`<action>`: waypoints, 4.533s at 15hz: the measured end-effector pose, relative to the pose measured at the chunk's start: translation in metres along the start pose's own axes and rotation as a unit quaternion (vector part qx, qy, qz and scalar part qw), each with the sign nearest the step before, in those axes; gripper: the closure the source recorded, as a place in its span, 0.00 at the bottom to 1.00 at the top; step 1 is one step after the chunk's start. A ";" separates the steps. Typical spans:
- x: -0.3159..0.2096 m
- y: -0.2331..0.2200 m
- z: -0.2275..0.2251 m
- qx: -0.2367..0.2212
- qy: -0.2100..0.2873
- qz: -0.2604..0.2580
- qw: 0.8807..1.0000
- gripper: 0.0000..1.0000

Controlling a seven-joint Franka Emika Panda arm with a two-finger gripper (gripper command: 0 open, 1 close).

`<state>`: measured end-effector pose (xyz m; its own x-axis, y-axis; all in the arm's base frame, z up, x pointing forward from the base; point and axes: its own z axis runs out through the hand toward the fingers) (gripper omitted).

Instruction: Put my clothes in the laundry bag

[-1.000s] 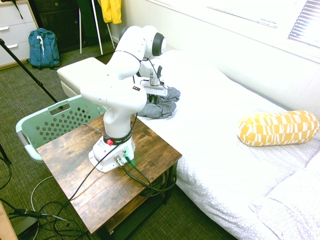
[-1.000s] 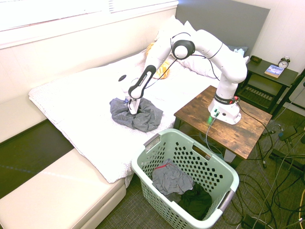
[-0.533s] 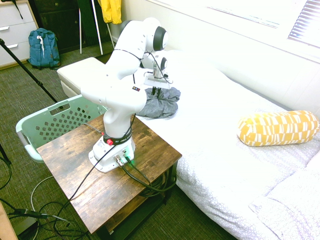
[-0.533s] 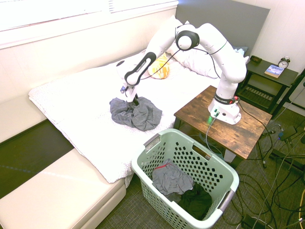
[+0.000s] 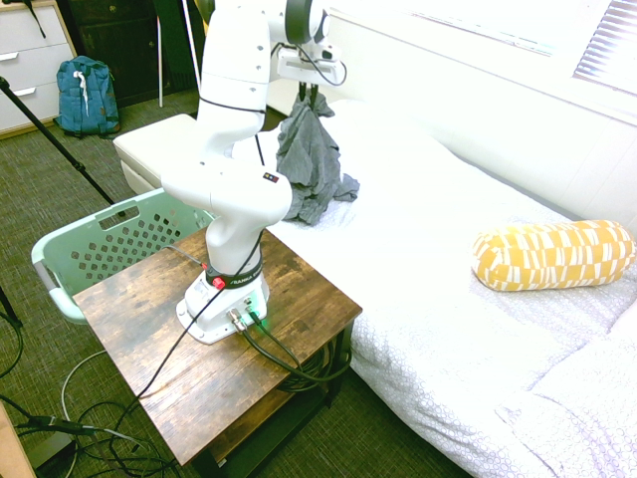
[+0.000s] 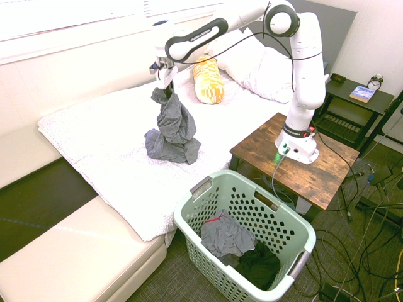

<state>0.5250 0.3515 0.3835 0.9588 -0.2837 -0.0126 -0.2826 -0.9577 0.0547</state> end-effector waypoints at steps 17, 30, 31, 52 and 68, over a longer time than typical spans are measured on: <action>-0.527 0.120 0.022 -0.088 0.043 -0.118 0.988 0.00; -0.502 0.103 0.034 -0.094 0.049 -0.108 0.988 0.00; -0.480 0.089 0.028 -0.081 0.049 -0.101 0.990 0.00; -0.001 -0.032 0.312 -0.050 -0.103 0.079 0.990 0.00; -0.013 -0.032 0.401 -0.077 -0.153 0.076 0.982 1.00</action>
<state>0.5108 0.3661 -0.0182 0.8459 -0.4474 -0.2902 -0.3925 -0.8907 0.2292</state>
